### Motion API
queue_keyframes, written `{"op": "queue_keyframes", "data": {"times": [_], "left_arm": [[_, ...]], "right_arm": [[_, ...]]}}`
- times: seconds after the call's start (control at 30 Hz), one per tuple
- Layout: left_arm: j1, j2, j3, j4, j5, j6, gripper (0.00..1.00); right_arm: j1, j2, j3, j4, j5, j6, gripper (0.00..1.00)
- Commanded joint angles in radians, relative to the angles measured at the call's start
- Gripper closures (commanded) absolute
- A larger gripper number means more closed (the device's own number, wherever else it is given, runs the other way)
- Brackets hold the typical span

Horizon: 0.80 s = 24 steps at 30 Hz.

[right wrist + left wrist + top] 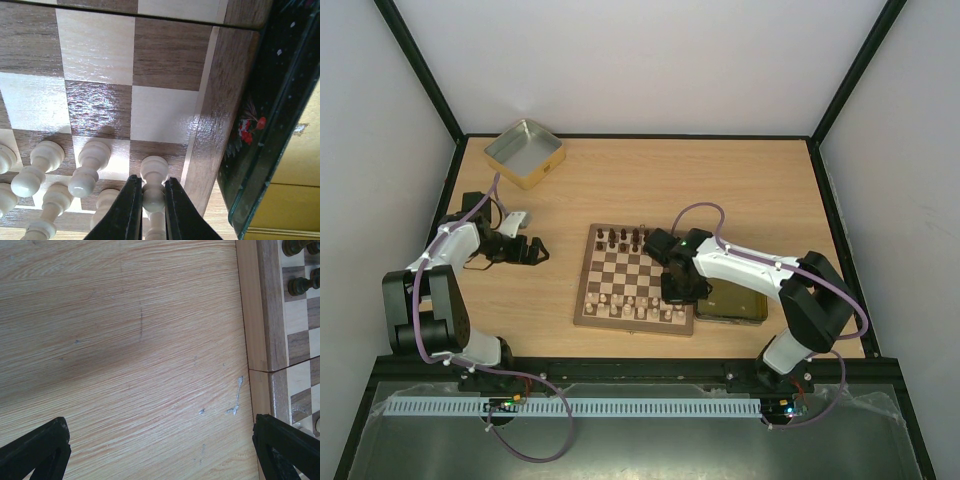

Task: Set up the chess pieces on the board
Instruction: Place the chess piece on the chessboard, then move the storage box to the center of the board.

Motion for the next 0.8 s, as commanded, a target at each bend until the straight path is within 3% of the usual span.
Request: {"op": "queue_keyframes", "data": {"times": [0.0,0.4,0.77], "left_arm": [[0.009,0.003,0.026,-0.020,0.012,0.007,0.01],[0.009,0.002,0.027,-0.021,0.014,0.010,0.01],[0.008,0.005,0.028,-0.020,0.012,0.008,0.01]], "right_arm": [[-0.008,0.020,0.002,0.003,0.030,-0.010,0.91],[-0.011,0.014,0.021,0.001,0.038,-0.013,0.79],[-0.062,-0.023,0.059,-0.024,0.077,-0.014,0.74]]}}
